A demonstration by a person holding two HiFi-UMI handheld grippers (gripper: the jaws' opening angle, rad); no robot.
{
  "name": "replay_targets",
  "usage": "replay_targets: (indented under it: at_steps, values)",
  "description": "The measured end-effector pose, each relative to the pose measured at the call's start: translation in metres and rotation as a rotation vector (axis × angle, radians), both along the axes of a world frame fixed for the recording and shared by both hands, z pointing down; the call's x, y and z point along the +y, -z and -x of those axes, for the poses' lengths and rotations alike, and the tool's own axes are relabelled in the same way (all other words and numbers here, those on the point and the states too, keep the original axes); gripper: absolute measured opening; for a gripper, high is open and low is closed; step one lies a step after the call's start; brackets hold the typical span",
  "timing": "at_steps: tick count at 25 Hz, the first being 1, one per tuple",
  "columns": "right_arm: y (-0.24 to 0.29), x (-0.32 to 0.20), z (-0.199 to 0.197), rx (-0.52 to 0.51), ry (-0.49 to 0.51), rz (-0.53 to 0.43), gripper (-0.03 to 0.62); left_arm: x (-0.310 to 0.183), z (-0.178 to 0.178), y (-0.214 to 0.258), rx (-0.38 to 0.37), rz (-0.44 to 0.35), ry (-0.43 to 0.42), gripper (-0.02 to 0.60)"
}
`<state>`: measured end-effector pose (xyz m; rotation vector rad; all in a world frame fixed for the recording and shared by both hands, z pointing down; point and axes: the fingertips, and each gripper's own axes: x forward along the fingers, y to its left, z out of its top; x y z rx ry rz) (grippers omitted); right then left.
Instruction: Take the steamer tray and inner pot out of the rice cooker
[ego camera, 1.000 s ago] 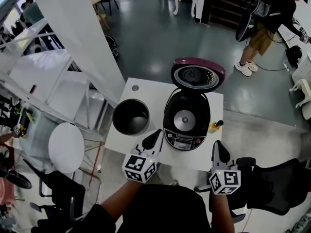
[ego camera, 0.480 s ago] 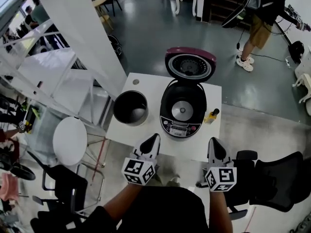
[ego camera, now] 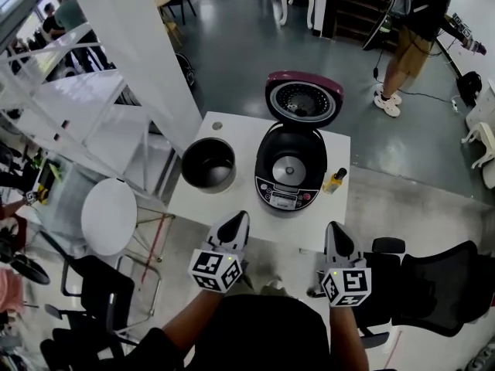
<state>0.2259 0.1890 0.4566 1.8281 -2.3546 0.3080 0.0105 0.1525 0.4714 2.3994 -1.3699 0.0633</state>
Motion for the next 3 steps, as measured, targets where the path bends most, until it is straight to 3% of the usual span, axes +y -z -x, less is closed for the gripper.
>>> replay_targets:
  at_steps: [3]
  values:
    - [0.003,0.0127,-0.0007,-0.006,0.007,0.002,0.0,0.0133,-0.0049,0.0048,0.026,0.004,0.011,0.005]
